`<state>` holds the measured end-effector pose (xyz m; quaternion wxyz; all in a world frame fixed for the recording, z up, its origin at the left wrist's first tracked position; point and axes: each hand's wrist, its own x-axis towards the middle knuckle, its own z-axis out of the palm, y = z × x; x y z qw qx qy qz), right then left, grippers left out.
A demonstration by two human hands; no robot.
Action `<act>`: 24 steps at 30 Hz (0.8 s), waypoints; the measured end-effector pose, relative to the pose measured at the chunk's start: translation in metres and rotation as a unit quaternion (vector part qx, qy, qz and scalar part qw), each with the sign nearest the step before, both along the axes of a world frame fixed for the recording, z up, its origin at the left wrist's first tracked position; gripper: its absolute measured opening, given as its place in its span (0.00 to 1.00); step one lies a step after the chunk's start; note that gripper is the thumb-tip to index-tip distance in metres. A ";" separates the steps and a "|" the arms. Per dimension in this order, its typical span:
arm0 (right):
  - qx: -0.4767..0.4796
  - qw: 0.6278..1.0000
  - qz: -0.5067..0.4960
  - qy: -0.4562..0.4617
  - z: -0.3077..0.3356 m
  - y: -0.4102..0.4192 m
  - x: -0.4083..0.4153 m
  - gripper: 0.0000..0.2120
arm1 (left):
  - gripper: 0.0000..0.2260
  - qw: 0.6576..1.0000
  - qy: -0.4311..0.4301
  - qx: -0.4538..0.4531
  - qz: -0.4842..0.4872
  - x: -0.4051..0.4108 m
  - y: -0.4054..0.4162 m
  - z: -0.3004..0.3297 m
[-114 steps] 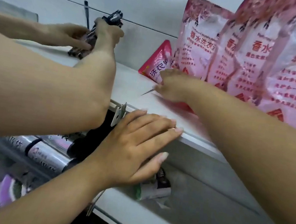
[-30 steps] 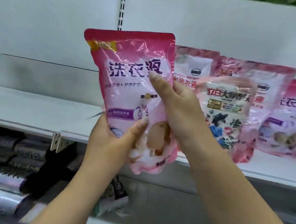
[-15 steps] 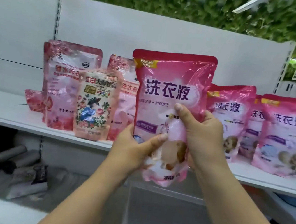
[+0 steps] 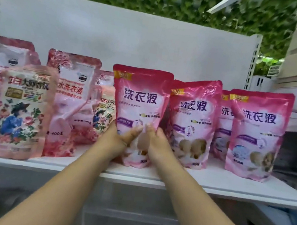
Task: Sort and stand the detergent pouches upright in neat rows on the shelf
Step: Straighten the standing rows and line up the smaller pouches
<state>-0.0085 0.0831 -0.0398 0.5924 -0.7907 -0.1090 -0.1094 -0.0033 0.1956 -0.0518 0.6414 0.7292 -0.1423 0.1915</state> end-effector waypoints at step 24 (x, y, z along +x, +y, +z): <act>-0.008 0.985 -0.164 0.047 0.006 -0.083 -0.014 0.49 | 0.18 0.987 0.072 -0.089 0.112 0.026 0.006 -0.005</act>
